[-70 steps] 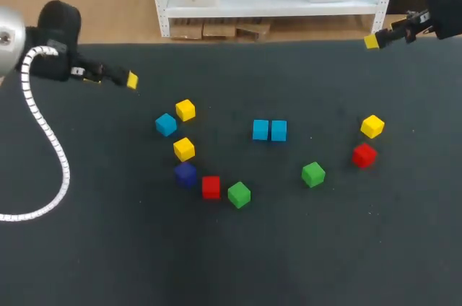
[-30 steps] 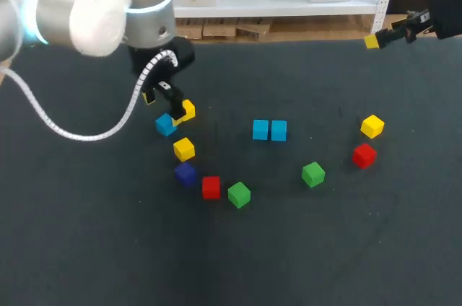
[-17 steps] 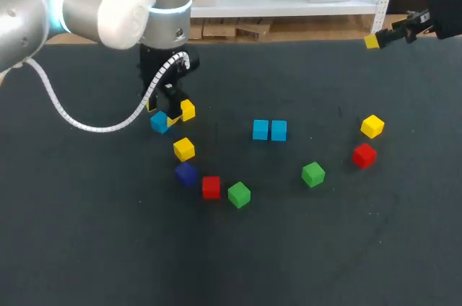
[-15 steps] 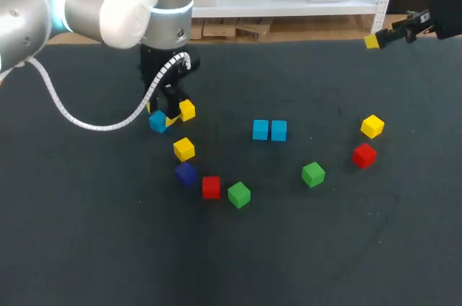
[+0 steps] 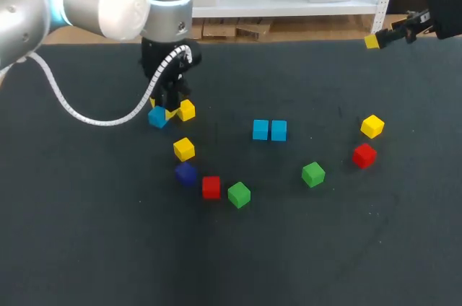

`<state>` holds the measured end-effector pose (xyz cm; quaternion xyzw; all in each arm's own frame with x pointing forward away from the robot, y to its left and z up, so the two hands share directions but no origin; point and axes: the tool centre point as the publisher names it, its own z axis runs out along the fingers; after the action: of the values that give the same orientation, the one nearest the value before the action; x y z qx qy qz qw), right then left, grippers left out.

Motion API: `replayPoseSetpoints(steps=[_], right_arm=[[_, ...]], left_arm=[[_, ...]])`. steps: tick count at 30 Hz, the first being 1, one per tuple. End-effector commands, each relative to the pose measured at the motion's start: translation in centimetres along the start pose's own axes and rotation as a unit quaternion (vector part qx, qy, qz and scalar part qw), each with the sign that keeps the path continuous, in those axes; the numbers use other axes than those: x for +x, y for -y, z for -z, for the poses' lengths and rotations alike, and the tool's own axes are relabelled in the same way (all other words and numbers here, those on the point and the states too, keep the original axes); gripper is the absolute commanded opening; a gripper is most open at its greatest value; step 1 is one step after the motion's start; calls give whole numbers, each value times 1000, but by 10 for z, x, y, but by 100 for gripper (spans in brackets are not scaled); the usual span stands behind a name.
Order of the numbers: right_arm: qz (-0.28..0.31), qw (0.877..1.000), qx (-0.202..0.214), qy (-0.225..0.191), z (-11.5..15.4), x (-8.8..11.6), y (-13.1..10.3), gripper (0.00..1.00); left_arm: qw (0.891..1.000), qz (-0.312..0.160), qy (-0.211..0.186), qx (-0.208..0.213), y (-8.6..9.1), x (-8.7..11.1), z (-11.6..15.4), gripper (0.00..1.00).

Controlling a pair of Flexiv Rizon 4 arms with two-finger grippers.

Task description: Place the blue cubes, place green cubes on the blue cubes, place the yellow cubes on the green cubes, then place the red cubes on the yellow cubes, and place purple cube on the red cubes.

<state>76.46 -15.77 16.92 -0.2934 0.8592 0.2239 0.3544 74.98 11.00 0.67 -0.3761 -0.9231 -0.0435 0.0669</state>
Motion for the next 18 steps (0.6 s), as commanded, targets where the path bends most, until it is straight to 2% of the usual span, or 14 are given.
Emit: replayPoseSetpoints(steps=[1, 5, 8, 11, 18], right_arm=[[0, 1000, -1, 1, -1, 0, 1, 100], [0, 1000, -1, 1, -1, 0, 1, 100], [0, 1000, -1, 1, -1, 0, 1, 100], [0, 1000, -1, 1, -1, 0, 1, 100], [0, 1000, -1, 1, -1, 0, 1, 100]], left_arm=[[1000, -20, 12, -7, 10, 5, 12, 0], [996, -77, 29, -21, 34, 1, 33, 0], [987, -152, 38, -34, 62, -5, 49, 0], [969, -241, 43, -45, 89, -12, 58, 0], [936, -348, 44, -40, 135, -29, 62, 0]])
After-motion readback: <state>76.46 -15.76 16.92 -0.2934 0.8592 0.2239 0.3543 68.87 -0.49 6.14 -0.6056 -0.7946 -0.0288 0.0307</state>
